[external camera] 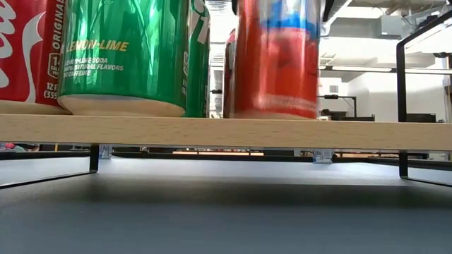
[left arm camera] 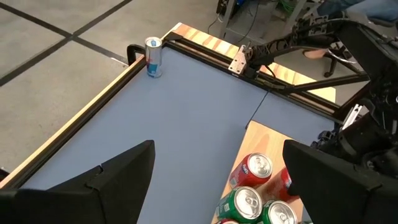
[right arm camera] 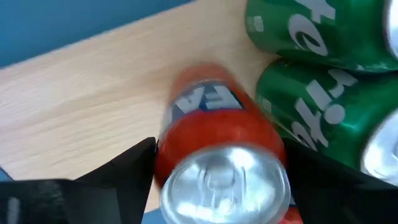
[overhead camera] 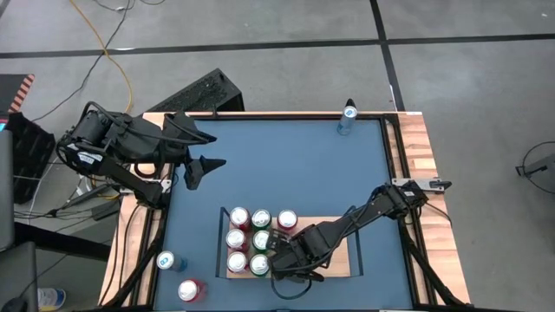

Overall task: Place canned beverage on shelf
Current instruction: Put the right orange soda can on the shelf aligned with the other orange soda can, then put the orange soda can on the shelf aligned with the other orange soda can

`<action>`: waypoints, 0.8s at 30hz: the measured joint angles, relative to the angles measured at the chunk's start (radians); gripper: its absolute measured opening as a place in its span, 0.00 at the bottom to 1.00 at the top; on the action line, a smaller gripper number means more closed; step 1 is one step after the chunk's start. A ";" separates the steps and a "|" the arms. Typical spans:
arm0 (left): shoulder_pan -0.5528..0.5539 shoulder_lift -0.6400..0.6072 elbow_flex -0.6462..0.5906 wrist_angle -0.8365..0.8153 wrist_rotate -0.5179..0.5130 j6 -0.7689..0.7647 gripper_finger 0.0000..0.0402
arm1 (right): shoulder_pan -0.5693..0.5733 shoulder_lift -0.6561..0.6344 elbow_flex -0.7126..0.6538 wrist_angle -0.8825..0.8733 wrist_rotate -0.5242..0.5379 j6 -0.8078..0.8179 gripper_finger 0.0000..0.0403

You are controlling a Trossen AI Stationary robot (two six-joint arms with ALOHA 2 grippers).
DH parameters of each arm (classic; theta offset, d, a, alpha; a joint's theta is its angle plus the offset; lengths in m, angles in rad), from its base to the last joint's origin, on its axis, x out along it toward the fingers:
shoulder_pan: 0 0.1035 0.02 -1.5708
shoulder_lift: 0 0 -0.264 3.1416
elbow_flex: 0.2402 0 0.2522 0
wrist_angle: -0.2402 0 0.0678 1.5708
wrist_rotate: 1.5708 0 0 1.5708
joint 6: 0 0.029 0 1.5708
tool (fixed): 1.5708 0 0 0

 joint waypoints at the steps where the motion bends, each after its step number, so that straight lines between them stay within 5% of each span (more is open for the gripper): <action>1: 0.000 0.000 0.000 0.000 0.000 0.000 0.84 | 0.000 -0.001 0.000 0.003 0.009 0.000 0.82; 7: 0.000 0.000 0.000 0.000 -0.001 0.000 0.84 | 0.000 -0.003 0.000 0.003 0.026 0.009 0.83; 14: 0.000 0.000 0.000 0.000 -0.003 0.000 0.84 | 0.013 -0.002 0.010 0.012 0.175 0.036 0.82; 24: 0.000 0.000 0.000 0.000 -0.005 0.009 0.84 | 0.026 -0.015 0.009 0.017 0.173 0.123 0.82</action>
